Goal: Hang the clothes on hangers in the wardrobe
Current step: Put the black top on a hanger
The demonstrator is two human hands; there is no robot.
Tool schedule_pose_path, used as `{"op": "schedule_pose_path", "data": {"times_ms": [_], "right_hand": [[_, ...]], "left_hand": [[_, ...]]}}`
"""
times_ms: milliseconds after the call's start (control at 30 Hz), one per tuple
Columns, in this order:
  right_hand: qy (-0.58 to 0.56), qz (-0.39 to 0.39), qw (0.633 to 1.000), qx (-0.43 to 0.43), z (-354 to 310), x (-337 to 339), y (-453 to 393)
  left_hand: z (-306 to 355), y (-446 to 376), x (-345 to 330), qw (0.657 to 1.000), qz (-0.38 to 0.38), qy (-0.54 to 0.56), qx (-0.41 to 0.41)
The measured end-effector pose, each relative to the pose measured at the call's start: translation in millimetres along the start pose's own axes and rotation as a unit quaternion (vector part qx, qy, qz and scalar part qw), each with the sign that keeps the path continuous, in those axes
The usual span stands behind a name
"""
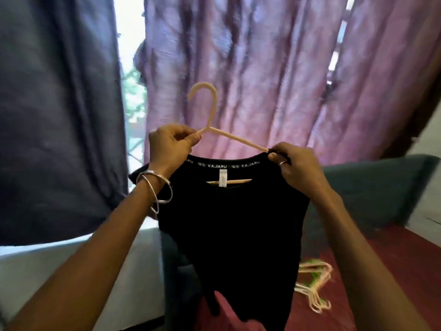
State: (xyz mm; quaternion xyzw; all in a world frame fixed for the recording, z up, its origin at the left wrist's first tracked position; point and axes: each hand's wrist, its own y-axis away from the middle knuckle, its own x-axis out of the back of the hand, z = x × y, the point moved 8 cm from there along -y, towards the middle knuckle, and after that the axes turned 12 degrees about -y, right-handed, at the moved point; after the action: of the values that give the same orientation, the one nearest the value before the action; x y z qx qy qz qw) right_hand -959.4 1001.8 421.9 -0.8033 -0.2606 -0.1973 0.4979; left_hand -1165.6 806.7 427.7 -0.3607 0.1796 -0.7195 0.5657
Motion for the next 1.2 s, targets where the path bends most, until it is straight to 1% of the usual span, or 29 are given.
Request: {"op": "schedule_pose_path", "data": {"times_ms": [33,133,167,233,333,367,467,500,567,667,733,800,833,867,933,967,1033,1133,1200], "right_hand": [[-0.020,-0.003,1.000,0.023,-30,-25,-17],[-0.072,-0.023,0.994,0.077,-107,-76,-47],[-0.099,-0.033,0.988,0.110,-150,-109,-58],[-0.115,-0.055,0.981,0.144,-201,-142,-67],[-0.155,-0.053,0.968,0.188,-301,-201,-83],[-0.166,-0.045,0.963,0.207,-339,-225,-89],[-0.174,-0.021,0.959,0.221,-425,-272,-100],[-0.182,-0.011,0.954,0.238,-460,-291,-103],[-0.195,-0.010,0.949,0.248,-514,-317,-106],[-0.211,-0.024,0.940,0.267,-593,-353,-108],[-0.231,-0.026,0.928,0.291,-651,-376,-111],[-0.248,-0.031,0.921,0.298,-695,-390,-114],[-0.278,-0.023,0.907,0.316,-736,-398,-119],[-0.276,-0.029,0.908,0.314,-749,-403,-122],[-0.288,-0.025,0.900,0.325,-790,-411,-127],[-0.298,-0.018,0.892,0.339,-809,-411,-128],[-0.339,-0.007,0.873,0.351,-853,-412,-139],[-0.392,-0.008,0.848,0.358,-915,-406,-162],[-0.421,-0.003,0.826,0.375,-962,-398,-182]], "left_hand": [[-11,-7,42,0.999,0.027,-0.027,-0.007],[-41,-15,133,0.993,0.085,-0.079,-0.011],[-58,-17,184,0.989,0.106,-0.105,-0.001],[-79,-17,237,0.986,0.127,-0.108,0.023],[-113,-21,349,0.976,0.164,-0.143,0.034],[-120,-21,393,0.968,0.177,-0.175,0.032],[-135,-22,487,0.942,0.205,-0.264,0.026],[-138,-20,525,0.929,0.218,-0.298,0.030],[-145,-20,579,0.905,0.216,-0.364,0.034],[-157,-16,658,0.851,0.195,-0.483,0.063],[-157,-13,714,0.793,0.186,-0.575,0.079],[-157,-11,756,0.731,0.172,-0.654,0.089],[-150,-8,793,0.693,0.178,-0.691,0.103],[-154,-7,808,0.684,0.170,-0.703,0.099],[-149,-1,850,0.664,0.166,-0.721,0.107],[-145,1,868,0.649,0.164,-0.734,0.118],[-134,3,909,0.604,0.174,-0.768,0.118],[-105,5,964,0.546,0.212,-0.804,0.098],[-80,3,999,0.500,0.238,-0.826,0.100]]}}
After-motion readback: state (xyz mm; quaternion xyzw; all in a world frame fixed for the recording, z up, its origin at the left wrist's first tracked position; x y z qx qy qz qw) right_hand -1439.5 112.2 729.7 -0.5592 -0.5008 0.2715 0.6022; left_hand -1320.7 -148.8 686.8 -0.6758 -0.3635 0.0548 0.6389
